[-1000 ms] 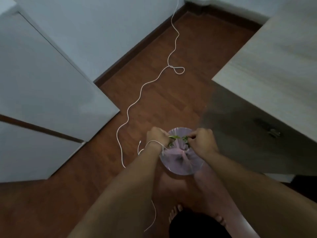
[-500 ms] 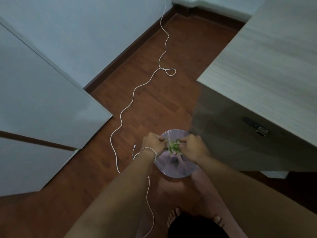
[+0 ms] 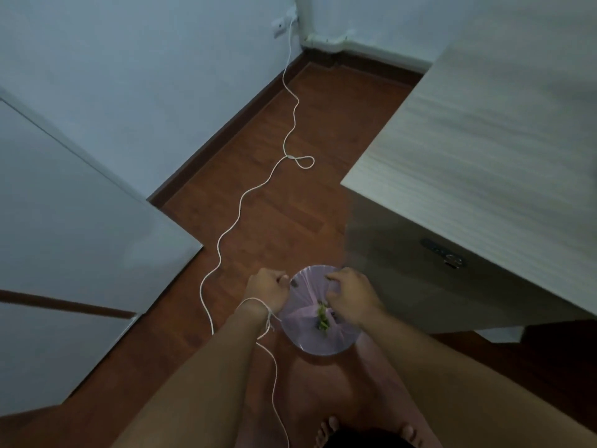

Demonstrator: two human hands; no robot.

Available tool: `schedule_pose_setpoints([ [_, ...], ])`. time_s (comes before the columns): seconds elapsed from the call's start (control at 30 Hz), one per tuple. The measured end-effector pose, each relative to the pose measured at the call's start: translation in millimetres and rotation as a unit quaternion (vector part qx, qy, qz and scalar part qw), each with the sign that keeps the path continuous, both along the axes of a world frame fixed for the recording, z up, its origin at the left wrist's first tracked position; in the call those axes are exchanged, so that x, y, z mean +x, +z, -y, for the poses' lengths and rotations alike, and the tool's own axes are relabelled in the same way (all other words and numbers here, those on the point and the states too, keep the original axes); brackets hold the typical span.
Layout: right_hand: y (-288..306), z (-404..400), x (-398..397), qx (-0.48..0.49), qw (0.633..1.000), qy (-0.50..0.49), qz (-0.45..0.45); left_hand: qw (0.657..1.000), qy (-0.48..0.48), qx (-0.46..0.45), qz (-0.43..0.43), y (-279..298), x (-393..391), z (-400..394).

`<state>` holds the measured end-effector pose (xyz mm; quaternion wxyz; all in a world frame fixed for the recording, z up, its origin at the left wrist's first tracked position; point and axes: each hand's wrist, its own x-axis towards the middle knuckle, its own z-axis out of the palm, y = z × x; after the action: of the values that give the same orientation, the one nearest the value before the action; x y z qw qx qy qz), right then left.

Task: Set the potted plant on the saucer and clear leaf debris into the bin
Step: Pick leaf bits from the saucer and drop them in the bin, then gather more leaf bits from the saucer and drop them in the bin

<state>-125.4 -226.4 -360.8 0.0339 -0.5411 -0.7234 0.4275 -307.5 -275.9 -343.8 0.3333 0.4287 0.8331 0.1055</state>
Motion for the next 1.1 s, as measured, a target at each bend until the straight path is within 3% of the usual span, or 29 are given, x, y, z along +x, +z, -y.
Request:
schedule_pose_setpoints([
  [0.2,78.6,-23.6,-18.6,0.053,0.995,0.038,-0.075,0.998,-0.011,0.041,-0.045,80.2,-24.4,-29.2],
  [0.4,175.8,-55.7,-14.1,0.180,0.976,0.066,-0.101,0.992,-0.026,0.087,-0.090,178.4,-41.4,-64.0],
  [0.6,259.5,-80.5,51.8,0.239,0.968,-0.008,-0.075,0.983,-0.056,0.154,-0.085,267.1,-19.7,-96.1],
  [0.8,295.1,-87.9,183.8,0.243,0.962,-0.123,-0.001,0.971,-0.152,0.174,-0.062,319.7,63.6,-140.7],
  [1.1,281.8,-60.5,369.5,0.199,0.951,-0.226,0.072,0.914,-0.374,0.158,0.014,315.1,273.7,-179.9],
])
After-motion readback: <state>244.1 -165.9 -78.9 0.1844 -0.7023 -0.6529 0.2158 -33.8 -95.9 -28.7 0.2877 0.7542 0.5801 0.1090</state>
